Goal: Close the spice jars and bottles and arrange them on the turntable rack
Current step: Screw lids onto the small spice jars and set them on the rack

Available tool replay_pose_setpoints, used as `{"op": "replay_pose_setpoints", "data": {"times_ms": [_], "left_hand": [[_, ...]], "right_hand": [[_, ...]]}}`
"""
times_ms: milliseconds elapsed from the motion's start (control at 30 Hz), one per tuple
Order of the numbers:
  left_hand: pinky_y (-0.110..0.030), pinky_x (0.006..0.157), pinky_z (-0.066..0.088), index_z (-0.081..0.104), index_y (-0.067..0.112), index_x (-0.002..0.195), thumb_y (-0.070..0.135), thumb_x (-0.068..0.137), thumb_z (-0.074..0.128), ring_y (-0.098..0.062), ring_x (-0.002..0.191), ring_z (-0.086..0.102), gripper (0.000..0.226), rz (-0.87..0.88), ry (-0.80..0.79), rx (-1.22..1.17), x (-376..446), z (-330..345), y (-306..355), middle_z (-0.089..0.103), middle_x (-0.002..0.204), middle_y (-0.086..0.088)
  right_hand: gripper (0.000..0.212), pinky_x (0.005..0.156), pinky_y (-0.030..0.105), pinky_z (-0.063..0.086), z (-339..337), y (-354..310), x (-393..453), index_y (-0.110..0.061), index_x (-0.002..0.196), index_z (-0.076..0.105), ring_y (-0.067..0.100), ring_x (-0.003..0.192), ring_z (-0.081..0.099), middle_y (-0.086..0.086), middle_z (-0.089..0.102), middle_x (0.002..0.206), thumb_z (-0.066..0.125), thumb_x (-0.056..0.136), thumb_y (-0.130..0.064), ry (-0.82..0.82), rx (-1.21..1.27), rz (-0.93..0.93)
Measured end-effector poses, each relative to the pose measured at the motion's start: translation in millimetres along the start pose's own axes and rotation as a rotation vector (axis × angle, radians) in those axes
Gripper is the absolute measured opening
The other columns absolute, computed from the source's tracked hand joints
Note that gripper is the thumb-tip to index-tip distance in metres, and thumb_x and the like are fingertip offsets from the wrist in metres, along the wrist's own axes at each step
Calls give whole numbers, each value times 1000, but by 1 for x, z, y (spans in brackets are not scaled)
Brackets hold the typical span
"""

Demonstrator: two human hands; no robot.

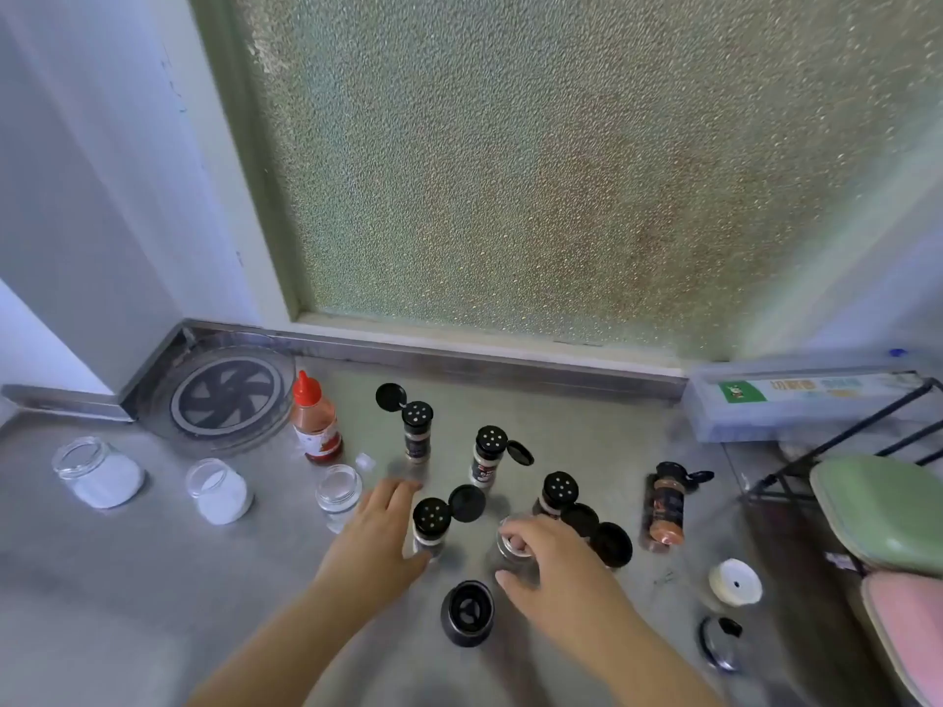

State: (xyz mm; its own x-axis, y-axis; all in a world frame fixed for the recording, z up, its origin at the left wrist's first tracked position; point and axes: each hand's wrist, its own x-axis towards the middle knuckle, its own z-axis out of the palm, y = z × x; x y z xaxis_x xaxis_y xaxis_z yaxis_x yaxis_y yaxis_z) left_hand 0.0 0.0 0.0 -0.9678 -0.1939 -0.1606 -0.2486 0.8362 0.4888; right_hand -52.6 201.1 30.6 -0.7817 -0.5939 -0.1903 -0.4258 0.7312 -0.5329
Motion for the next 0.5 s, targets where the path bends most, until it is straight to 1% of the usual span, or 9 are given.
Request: {"op": "replay_pose_setpoints", "data": {"times_ms": [67, 133, 200, 267, 300, 367, 500], "left_hand": [[-27, 102, 35, 30, 18, 134, 35, 77, 65, -19, 126, 37, 69, -15, -28, -33, 11, 3, -3, 38, 136, 1], [-28, 103, 35, 34, 18, 132, 34, 76, 66, -20, 124, 41, 66, -31, -66, -73, 19, 8, -6, 42, 135, -1], [-30, 97, 41, 44, 19, 123, 33, 76, 66, -20, 116, 49, 54, -42, -74, -130, 25, 17, -9, 50, 127, -1], [-33, 87, 46, 51, 20, 106, 32, 74, 67, -20, 101, 56, 37, -50, -71, -173, 28, 21, -11, 58, 113, -1], [-34, 83, 47, 51, 22, 97, 31, 73, 68, -20, 95, 57, 31, -64, -68, -203, 30, 24, -12, 60, 106, -1], [-34, 79, 49, 47, 26, 89, 29, 71, 70, -19, 89, 59, 29, -104, -74, -273, 31, 28, -14, 63, 97, -1], [-37, 83, 52, 49, 33, 87, 27, 68, 74, -16, 91, 63, 32, -109, -49, -412, 26, 30, -14, 67, 93, 3]], "right_hand": [[38, 92, 17, 37, 2, -2, 7, -29, 119, 50, 6, 107, 48, -13, 53, 112, 59, 83, -34, 16, -9, -16], [38, 91, 17, 36, 3, -5, 10, -30, 121, 49, 6, 108, 47, -11, 54, 113, 57, 84, -36, 25, -28, -28], [38, 90, 16, 35, 6, -4, 12, -31, 120, 49, 5, 106, 47, -13, 53, 113, 56, 84, -37, 27, -33, -42], [37, 90, 16, 35, 7, -3, 13, -30, 120, 49, 4, 106, 47, -13, 53, 112, 55, 84, -37, 37, -36, -57], [36, 91, 16, 36, 8, -3, 13, -30, 119, 49, 4, 106, 48, -12, 54, 111, 55, 85, -37, 40, -24, -51], [36, 92, 17, 38, 6, -3, 13, -29, 119, 50, 3, 104, 49, -12, 54, 111, 56, 85, -36, 38, 6, -30], [41, 93, 16, 40, 2, -7, 10, -30, 123, 47, 1, 101, 49, -15, 53, 107, 59, 85, -37, 57, 97, 36]]}}
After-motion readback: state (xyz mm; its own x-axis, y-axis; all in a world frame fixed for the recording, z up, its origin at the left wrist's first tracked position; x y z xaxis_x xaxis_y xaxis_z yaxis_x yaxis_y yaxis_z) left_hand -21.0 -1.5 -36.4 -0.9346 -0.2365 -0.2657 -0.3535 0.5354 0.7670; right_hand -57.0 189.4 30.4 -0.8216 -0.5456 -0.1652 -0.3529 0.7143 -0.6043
